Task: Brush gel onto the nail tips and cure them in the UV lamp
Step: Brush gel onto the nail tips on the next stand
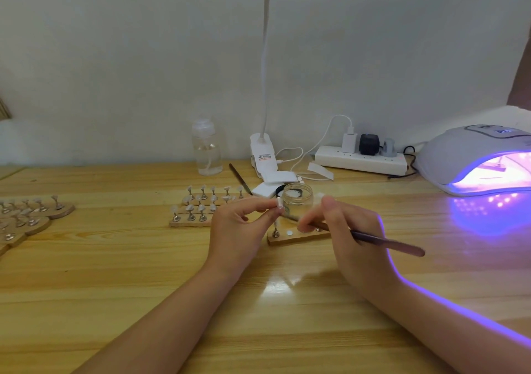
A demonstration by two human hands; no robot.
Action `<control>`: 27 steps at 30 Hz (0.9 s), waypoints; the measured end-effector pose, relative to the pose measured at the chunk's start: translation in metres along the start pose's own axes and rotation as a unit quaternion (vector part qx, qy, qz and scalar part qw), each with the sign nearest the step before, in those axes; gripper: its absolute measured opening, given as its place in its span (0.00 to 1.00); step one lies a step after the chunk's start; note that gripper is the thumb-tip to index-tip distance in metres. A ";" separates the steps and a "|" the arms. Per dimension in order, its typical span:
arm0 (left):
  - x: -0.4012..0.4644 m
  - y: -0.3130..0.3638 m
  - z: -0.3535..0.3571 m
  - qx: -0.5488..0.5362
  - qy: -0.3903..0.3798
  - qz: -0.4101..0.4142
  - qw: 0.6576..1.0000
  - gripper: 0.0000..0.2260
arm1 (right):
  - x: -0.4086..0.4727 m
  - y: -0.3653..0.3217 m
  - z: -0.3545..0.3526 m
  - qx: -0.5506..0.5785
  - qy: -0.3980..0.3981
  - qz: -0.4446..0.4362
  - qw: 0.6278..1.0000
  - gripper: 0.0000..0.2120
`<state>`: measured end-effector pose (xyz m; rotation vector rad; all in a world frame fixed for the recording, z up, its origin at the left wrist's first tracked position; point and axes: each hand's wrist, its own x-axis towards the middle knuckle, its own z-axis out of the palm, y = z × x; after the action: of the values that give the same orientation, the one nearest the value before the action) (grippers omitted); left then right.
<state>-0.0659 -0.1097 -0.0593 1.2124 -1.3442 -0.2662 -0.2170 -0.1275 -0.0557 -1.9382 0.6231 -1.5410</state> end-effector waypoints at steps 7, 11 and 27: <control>0.001 -0.003 0.000 -0.002 0.000 0.004 1.000 0.13 | 0.001 0.001 -0.002 -0.032 0.005 0.005 0.999 0.18; 0.001 -0.002 0.001 -0.001 -0.002 0.007 1.000 0.12 | 0.001 0.000 -0.002 -0.017 0.021 -0.005 1.000 0.19; -0.001 0.002 0.000 -0.003 -0.008 0.017 1.000 0.10 | 0.000 0.001 -0.002 -0.009 0.010 0.010 1.000 0.19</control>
<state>-0.0674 -0.1082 -0.0579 1.1830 -1.3755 -0.2568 -0.2187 -0.1282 -0.0562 -1.9271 0.6655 -1.5484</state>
